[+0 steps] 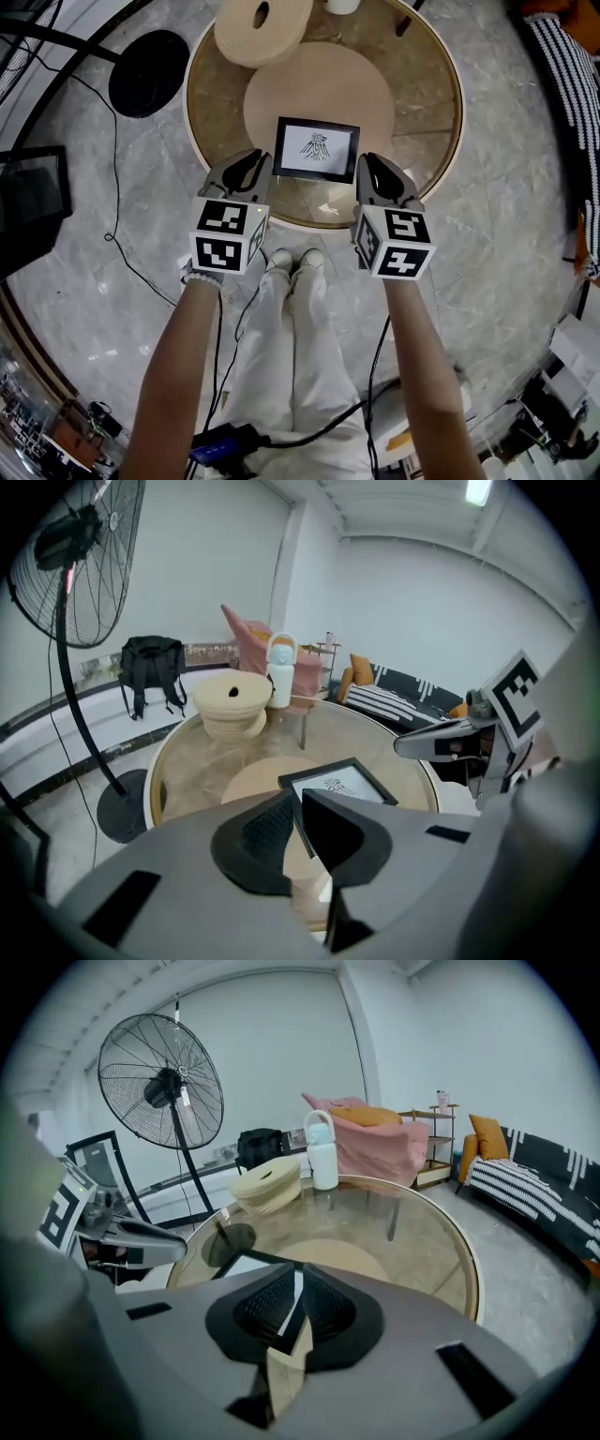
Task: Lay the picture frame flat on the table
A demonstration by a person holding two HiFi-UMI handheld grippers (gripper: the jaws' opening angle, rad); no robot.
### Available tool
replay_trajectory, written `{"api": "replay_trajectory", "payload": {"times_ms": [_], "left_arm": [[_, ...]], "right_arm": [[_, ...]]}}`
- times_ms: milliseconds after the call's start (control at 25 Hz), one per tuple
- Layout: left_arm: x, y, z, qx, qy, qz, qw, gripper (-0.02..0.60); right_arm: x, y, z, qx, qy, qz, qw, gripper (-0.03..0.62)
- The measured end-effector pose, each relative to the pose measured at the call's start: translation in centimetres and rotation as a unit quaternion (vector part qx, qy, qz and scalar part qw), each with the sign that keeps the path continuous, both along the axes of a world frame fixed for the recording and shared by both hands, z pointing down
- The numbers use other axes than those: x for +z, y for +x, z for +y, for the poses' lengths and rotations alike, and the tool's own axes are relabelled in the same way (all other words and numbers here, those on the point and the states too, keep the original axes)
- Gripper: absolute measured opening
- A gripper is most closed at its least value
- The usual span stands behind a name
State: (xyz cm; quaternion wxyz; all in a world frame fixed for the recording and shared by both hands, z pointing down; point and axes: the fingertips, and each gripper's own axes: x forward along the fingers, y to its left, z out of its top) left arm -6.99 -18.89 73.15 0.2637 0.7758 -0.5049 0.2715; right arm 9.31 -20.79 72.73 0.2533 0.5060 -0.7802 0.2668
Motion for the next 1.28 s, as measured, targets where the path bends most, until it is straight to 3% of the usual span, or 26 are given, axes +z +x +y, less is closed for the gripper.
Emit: {"api": "replay_trajectory", "payload": {"times_ms": [120,360,480,840,1280], "left_arm": [[-3.6,0.0,0.4,0.006,0.026,0.007,0.9996,0.028],[-12.0,1.1,0.5,0.002,0.071,0.065,0.9954,0.018],[-16.2,1.6,0.7,0.019,0.094,0.066,0.9932,0.017],[-27.6,2.4,2.2,0.065,0.159,0.055,0.9837,0.017],[-38.2,2.9,5.3,0.094,0.215,0.057,0.9703,0.016]], "right_arm": [[-2.9,-0.2,0.5,-0.008,0.014,-0.002,1.000,0.049],[-10.5,-1.3,1.7,-0.056,0.063,0.014,0.996,0.048],[-14.7,-2.1,2.0,-0.065,0.088,0.008,0.994,0.048],[-24.9,-1.0,3.2,-0.022,0.125,-0.026,0.992,0.046],[-35.5,0.1,6.3,-0.011,0.193,-0.032,0.981,0.046]]}}
